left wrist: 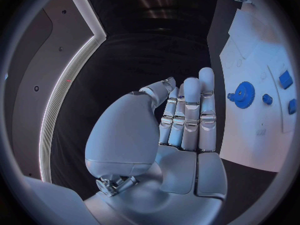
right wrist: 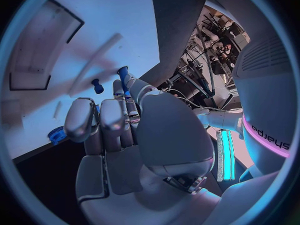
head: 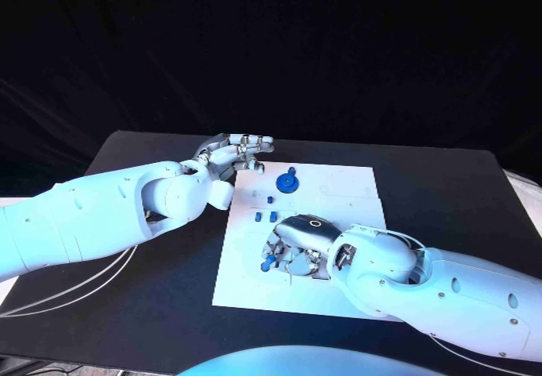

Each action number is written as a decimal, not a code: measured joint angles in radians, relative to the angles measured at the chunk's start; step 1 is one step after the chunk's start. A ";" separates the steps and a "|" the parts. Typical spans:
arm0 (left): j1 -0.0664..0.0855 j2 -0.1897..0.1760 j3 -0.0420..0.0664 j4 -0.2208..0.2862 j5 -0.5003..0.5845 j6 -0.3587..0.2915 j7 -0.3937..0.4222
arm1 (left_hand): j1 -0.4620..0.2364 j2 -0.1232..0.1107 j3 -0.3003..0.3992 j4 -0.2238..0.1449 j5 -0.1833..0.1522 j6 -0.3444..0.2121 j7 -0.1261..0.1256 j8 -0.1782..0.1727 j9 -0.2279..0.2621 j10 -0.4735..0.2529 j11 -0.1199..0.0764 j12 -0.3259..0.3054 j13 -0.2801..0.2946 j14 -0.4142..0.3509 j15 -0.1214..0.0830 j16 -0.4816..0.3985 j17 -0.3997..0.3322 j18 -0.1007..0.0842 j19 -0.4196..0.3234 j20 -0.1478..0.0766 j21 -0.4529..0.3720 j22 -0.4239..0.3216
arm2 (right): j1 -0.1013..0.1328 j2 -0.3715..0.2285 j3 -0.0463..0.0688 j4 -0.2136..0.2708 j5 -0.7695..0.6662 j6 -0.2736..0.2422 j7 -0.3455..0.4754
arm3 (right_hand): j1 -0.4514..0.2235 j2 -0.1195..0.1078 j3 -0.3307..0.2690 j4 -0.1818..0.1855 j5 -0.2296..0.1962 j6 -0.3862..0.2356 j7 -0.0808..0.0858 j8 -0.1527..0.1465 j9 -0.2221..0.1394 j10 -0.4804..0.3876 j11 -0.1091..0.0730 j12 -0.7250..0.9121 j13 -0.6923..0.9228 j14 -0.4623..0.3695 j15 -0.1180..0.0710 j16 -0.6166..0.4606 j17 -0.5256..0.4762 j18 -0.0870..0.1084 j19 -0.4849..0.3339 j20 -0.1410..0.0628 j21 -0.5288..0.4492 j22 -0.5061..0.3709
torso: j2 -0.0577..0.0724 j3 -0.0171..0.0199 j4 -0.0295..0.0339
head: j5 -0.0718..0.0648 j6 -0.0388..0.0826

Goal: Assemble the parts on the task board

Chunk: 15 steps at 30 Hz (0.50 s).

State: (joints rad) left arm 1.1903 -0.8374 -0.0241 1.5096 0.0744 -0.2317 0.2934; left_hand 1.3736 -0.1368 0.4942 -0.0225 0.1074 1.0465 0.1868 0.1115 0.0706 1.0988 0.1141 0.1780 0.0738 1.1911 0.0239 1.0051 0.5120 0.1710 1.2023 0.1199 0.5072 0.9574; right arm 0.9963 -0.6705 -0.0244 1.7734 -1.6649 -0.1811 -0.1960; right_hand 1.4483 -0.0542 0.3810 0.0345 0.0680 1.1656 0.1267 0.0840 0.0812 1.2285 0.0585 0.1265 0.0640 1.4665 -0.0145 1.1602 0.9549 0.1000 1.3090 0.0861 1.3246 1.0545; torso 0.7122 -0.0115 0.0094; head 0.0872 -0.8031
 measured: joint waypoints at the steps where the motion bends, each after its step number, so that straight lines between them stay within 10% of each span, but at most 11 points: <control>1: 0.000 0.000 0.000 0.000 0.000 0.000 0.000 | 0.000 0.000 0.000 0.000 0.000 0.000 0.000 0.000 0.000 0.000 0.000 0.000 0.000 0.000 0.000 0.000 0.000 0.000 0.000 0.000 0.000 0.000 | 0.000 0.003 0.000 -0.001 -0.008 0.003 -0.003 | 0.000 0.000 0.000 0.000 0.000 0.000 0.000 -0.001 0.000 0.000 0.000 0.000 0.000 0.000 0.000 0.000 0.000 0.000 0.000 0.000 0.000 0.000 | 0.000 0.0000 -0.0001 | 0.000 0.000; 10: 0.000 0.000 0.000 0.000 0.000 0.001 0.000 | 0.000 0.000 0.000 0.000 0.000 0.000 0.000 0.000 0.000 0.000 0.000 0.000 0.000 0.000 0.000 0.000 0.000 0.000 0.000 0.000 0.000 0.000 | 0.000 0.022 -0.001 0.002 -0.066 0.030 -0.023 | -0.023 -0.023 0.000 0.000 0.007 0.002 -0.006 0.000 0.000 0.004 0.003 -0.015 0.002 0.000 0.000 0.000 -0.002 0.000 0.000 0.000 0.000 -0.003 | 0.000 -0.0001 0.0004 | -0.001 -0.001; 15: 0.000 -0.001 0.000 0.001 0.000 0.001 -0.001 | 0.000 0.000 0.000 0.000 0.000 0.000 0.000 0.000 0.000 0.000 0.000 0.000 0.000 0.000 0.000 0.000 0.000 0.000 0.000 0.000 0.000 0.000 | 0.000 0.024 -0.005 0.004 -0.083 0.046 -0.030 | -0.078 -0.052 -0.014 0.019 0.049 -0.061 0.026 -0.018 -0.013 -0.057 0.026 -0.053 -0.003 0.000 0.009 -0.002 -0.016 0.000 -0.009 0.009 -0.006 -0.020 | 0.000 -0.0007 0.0007 | -0.002 -0.002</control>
State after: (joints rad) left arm 1.1903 -0.8382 -0.0241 1.5104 0.0743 -0.2306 0.2928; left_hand 1.3736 -0.1368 0.4942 -0.0225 0.1074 1.0465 0.1868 0.1115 0.0706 1.0988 0.1141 0.1780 0.0738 1.1911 0.0239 1.0051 0.5121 0.1711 1.2023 0.1199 0.5072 0.9574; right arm 0.9959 -0.6466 -0.0293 1.7775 -1.7480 -0.1346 -0.2256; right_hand 1.3701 -0.1067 0.3665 0.0540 0.1168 1.1043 0.1529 0.0660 0.0681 1.1717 0.0845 0.0738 0.0610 1.4665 -0.0058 1.1581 0.9393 0.1000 1.2998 0.0954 1.3191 1.0347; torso 0.7121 -0.0122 0.0101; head 0.0857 -0.8052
